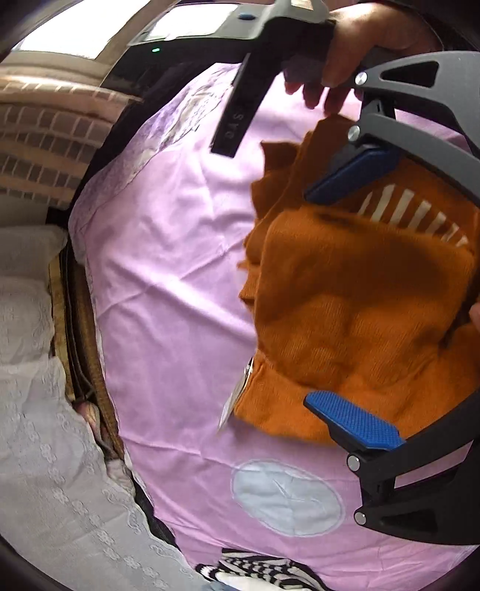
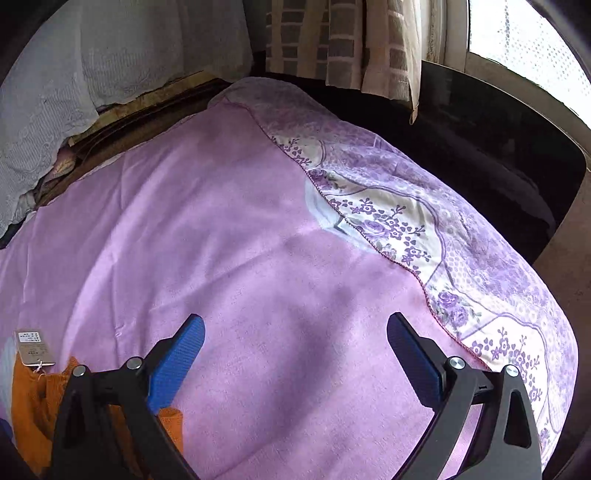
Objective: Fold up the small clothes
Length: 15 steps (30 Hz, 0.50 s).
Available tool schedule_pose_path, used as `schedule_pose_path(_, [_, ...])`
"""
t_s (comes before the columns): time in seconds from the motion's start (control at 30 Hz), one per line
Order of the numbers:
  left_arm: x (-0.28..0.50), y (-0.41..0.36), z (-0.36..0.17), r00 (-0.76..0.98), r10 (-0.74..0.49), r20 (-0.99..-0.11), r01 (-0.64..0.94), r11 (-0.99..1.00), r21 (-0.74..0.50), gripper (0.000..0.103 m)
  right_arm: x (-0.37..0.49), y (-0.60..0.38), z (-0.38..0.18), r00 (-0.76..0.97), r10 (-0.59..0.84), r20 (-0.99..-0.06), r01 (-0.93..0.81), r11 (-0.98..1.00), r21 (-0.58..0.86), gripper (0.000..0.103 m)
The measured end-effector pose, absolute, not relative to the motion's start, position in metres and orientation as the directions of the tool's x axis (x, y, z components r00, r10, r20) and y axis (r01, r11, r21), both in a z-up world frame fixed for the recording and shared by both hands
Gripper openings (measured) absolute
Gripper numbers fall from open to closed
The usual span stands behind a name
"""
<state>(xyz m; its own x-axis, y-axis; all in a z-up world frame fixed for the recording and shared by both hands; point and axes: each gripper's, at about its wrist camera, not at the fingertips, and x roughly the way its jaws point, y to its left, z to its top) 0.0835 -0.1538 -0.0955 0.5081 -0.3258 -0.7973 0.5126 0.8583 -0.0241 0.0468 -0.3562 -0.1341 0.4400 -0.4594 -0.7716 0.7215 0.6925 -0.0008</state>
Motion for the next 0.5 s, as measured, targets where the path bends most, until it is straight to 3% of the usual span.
schedule_pose_path(0.13, [0.11, -0.14, -0.079, 0.422, -0.468, -0.776, 0.418, 0.86, -0.292, 0.098, 0.062, -0.346, -0.136, 0.528, -0.332, -0.781, 0.671, 0.727, 0.145, 0.099])
schedule_pose_path(0.2, [0.109, -0.167, -0.086, 0.38, -0.465, -0.8, 0.439, 0.852, -0.287, 0.098, 0.067, -0.339, -0.131, 0.571, -0.297, -0.765, 0.644, 0.741, 0.193, 0.097])
schedule_pose_path(0.23, [0.107, -0.178, -0.091, 0.395, -0.43, -0.812, 0.43, 0.868, -0.25, 0.096, 0.067, -0.339, -0.128, 0.57, -0.298, -0.766, 0.658, 0.724, 0.207, 0.087])
schedule_pose_path(0.37, [0.126, -0.177, -0.122, 0.299, -0.537, -0.789, 0.238, 0.842, -0.484, 0.098, 0.053, -0.373, -0.151, 0.624, -0.078, -0.778, 0.697, 0.505, 0.509, 0.088])
schedule_pose_path(0.5, [0.136, -0.19, -0.139, 0.314, -0.501, -0.807, 0.192, 0.865, -0.463, 0.099, 0.04, -0.38, -0.149, 0.651, -0.141, -0.746, 0.697, 0.501, 0.514, 0.088])
